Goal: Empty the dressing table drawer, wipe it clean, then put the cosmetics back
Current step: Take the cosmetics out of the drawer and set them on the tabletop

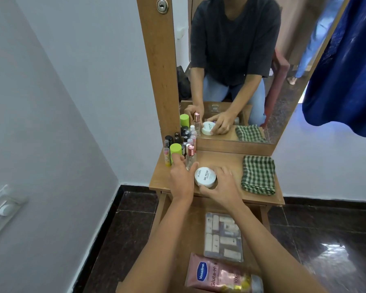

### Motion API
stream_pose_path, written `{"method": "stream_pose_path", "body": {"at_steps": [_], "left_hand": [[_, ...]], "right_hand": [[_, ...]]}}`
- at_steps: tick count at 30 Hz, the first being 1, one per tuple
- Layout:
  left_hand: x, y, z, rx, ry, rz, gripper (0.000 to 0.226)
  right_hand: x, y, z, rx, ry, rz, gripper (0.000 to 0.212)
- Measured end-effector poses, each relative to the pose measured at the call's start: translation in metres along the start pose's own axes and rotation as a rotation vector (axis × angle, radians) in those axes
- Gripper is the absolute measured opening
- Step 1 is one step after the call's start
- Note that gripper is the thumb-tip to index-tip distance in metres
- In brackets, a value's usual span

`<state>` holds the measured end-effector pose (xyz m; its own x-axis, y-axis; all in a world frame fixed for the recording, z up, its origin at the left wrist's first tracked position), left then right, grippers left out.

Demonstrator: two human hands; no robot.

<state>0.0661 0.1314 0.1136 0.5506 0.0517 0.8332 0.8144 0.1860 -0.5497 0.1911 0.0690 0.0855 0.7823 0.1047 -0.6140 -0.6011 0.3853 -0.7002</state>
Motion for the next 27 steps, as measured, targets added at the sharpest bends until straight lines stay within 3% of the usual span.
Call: {"method": "stream_pose_path", "body": {"at_steps": [10, 15, 18, 22, 27], "left_hand": [[0.000, 0.000, 0.001, 0.015, 0.040, 0.065, 0.043], [-0.011, -0.025, -0.009, 0.011, 0.034, -0.057, 0.048], [-0.029, -0.043, -0.013, 0.020, 0.018, -0.159, 0.022], [-0.055, -0.059, -0.012, 0.007, 0.005, -0.173, 0.008], [-0.076, -0.067, -0.012, -0.142, -0.003, -0.216, 0.024]], "right_hand": [[-0.001, -0.002, 0.000, 0.024, -0.006, 0.038, 0.060], [0.001, 0.001, -0.004, 0.022, 0.004, 0.087, 0.051], [-0.009, 0.006, -0.008, -0.026, -0.065, 0.099, 0.051], [-0.032, 0.020, -0.012, -0.015, -0.161, 0.186, 0.052], [-0.053, 0.044, -0.002, 0.014, -0.190, 0.221, 0.035]]}}
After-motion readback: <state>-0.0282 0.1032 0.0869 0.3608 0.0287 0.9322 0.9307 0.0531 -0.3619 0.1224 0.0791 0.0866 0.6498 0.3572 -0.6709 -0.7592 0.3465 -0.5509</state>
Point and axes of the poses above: each hand's wrist, its own z-axis towards the middle knuckle, its own y-axis out of the palm, x = y × z, the point moved 4 cm from there along z, towards the middle knuckle, and after that the axes turned 15 degrees about -y, right-handed, at the moved point
